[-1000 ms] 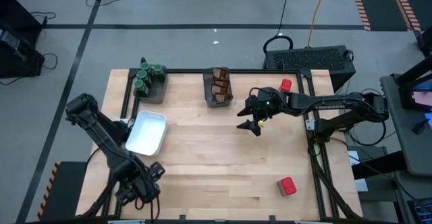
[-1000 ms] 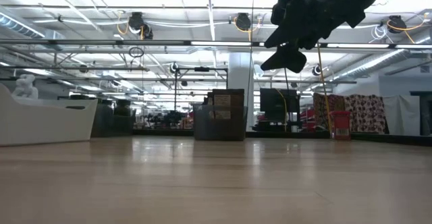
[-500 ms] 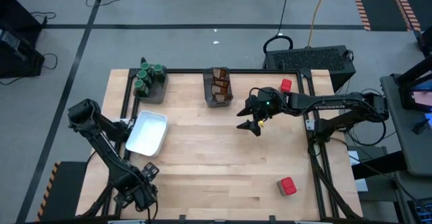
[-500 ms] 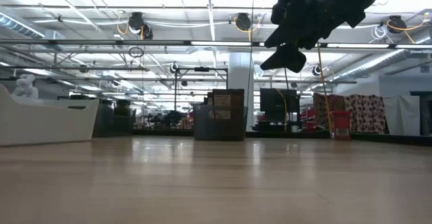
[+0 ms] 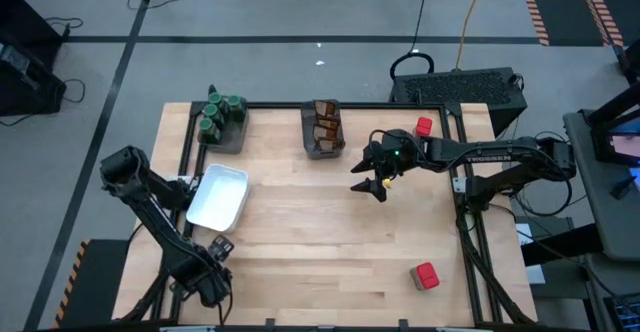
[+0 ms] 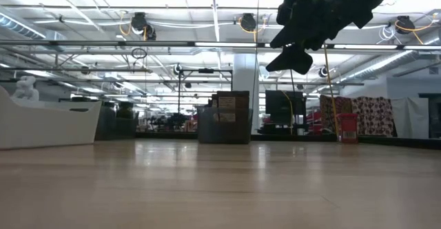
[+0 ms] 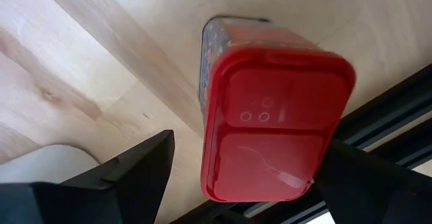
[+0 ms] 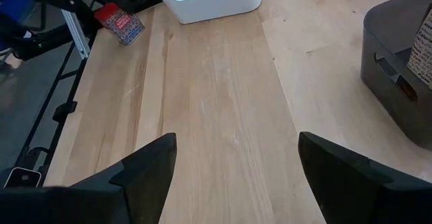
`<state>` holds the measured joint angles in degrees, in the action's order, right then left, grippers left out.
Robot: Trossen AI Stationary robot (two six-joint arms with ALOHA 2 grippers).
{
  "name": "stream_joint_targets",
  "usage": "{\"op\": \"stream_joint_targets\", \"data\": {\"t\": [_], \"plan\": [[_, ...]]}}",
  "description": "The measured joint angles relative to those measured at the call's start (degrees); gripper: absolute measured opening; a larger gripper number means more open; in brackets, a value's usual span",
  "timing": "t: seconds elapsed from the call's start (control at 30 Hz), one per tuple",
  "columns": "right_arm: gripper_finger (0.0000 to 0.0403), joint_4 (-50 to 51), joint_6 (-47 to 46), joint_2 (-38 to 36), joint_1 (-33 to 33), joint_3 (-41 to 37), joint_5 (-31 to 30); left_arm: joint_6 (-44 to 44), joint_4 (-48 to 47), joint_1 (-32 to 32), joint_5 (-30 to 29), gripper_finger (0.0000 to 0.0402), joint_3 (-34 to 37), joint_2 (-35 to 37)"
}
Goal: Sort spices by type
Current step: Put the bottom left red seasoning can into the white bin
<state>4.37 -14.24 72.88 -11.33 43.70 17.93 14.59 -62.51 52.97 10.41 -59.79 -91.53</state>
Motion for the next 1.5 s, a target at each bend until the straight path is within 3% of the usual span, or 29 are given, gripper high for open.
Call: {"op": "stream_joint_targets", "data": {"t": [0.27, 0.57, 0.7, 0.87, 1.1, 1.23, 1.33, 1.5], "plan": [[0.0293, 0.0, 0.1, 0.0, 0.0, 0.0, 0.0, -0.3, 0.5, -0.1, 0.0, 0.0320, 0.3, 0.0], [0.0293, 0.0, 0.4, 0.0, 0.0, 0.0, 0.0, -0.2, 0.3, -0.1, -0.1, 0.0224, 0.1, 0.2], [0.0293, 0.0, 0.4, 0.0, 0.0, 0.0, 0.0, 0.7, 0.9, -1.2, -0.6, 0.0223, -1.2, 2.1], [0.0293, -0.1, 0.4, 0.0, 0.0, 0.0, 0.0, 3.1, 0.3, -4.1, -6.9, 0.0223, -4.7, 6.6], [0.0293, -0.1, 0.4, 0.0, 0.0, 0.0, 0.0, 2.7, -5.6, -13.7, -21.9, 0.0223, -13.7, 11.5], [0.0293, -0.1, 0.4, 0.0, 0.0, 0.0, 0.0, -2.6, -9.5, -21.6, -27.6, 0.0223, -19.9, 12.9], [0.0293, -0.1, 0.4, 0.0, 0.0, 0.0, 0.0, -8.6, -12.2, -27.8, -26.7, 0.0223, -23.6, 13.7], [0.0293, 0.0, 0.1, 0.0, 0.0, 0.0, 0.0, -16.1, -21.9, -37.3, -19.5, 0.0223, -26.8, 13.7]]}}
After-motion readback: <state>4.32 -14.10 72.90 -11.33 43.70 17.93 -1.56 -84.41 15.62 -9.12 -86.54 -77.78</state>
